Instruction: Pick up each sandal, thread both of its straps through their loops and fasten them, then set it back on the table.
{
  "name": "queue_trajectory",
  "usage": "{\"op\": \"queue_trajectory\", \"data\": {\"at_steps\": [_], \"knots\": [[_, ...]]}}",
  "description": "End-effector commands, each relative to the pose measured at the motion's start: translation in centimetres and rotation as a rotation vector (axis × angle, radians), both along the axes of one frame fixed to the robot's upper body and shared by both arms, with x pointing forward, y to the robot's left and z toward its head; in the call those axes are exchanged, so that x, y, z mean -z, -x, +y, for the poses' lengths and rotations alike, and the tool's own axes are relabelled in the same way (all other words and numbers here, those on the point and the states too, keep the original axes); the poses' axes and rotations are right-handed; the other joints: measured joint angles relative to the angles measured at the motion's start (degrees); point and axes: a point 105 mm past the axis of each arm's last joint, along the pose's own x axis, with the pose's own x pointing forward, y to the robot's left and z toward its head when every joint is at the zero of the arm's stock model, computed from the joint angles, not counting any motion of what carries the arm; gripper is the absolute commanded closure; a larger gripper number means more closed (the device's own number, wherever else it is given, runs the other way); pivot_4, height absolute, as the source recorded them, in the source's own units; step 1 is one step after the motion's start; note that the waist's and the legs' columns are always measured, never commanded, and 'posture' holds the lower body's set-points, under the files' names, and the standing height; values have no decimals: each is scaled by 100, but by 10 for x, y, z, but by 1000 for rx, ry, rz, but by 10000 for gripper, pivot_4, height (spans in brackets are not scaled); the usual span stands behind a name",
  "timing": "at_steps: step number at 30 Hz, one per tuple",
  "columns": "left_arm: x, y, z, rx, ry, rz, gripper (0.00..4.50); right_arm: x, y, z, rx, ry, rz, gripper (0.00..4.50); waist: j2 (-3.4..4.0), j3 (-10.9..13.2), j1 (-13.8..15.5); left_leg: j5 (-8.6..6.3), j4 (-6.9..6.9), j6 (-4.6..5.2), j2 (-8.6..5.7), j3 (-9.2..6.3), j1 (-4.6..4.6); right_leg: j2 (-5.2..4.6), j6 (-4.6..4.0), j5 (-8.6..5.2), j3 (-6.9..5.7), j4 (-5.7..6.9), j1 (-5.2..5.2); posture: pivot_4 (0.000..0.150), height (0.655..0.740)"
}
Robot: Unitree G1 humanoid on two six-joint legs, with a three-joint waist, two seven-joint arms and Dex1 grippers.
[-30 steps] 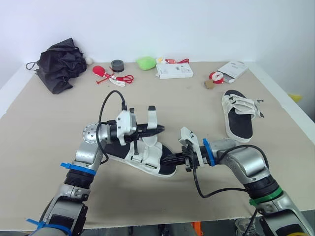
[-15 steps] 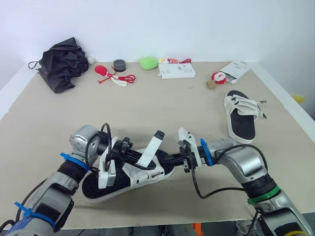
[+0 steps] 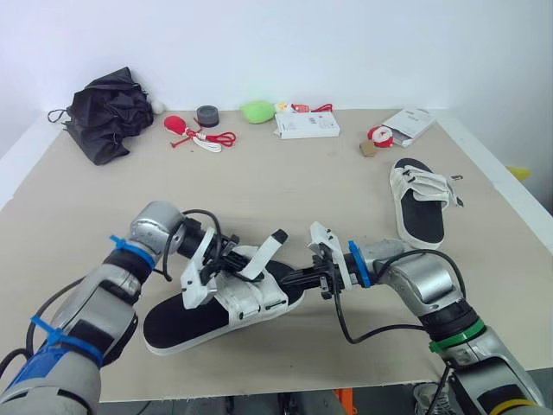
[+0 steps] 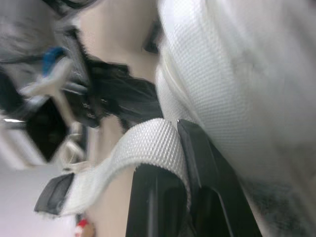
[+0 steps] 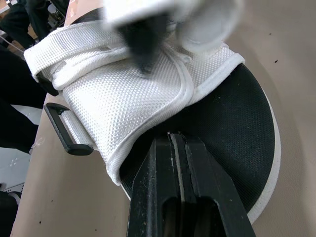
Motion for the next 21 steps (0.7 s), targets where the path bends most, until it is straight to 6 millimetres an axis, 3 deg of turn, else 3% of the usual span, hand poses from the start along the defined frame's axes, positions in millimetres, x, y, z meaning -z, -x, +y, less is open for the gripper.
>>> {"op": "queue_trajectory", "data": {"at_steps": [1, 6, 14, 21], "knots": [[6, -1, 0, 23, -92, -28, 44795, 16, -1, -8, 38, 64, 34, 45000, 2, -1, -1, -1, -1, 1, 1, 0, 0, -1, -1, 0, 1, 0, 0, 1500, 7400], [-9, 5, -11, 109, -72, -101, 44795, 16, -3, -8, 36, 65, 31, 45000, 2, -1, 4, -1, -1, 1, 5, -2, 0, -7, -2, -1, 2, 2, 0, 1500, 7400], [-97, -4, -52, 142, 298, -280, 44795, 15, -8, -3, 24, 60, 22, 45000, 3, 0, -6, 0, 19, 2, 9, 5, -10, -5, 2, 14, 1, 4, -5, 1500, 7400], [-88, 13, -54, 234, 301, -263, 44795, 14, -10, -4, 22, 61, 16, 45000, 4, 1, -34, 1, 17, 2, 40, 14, -21, 20, -14, 19, 7, 7, -25, 1500, 7400]]}}
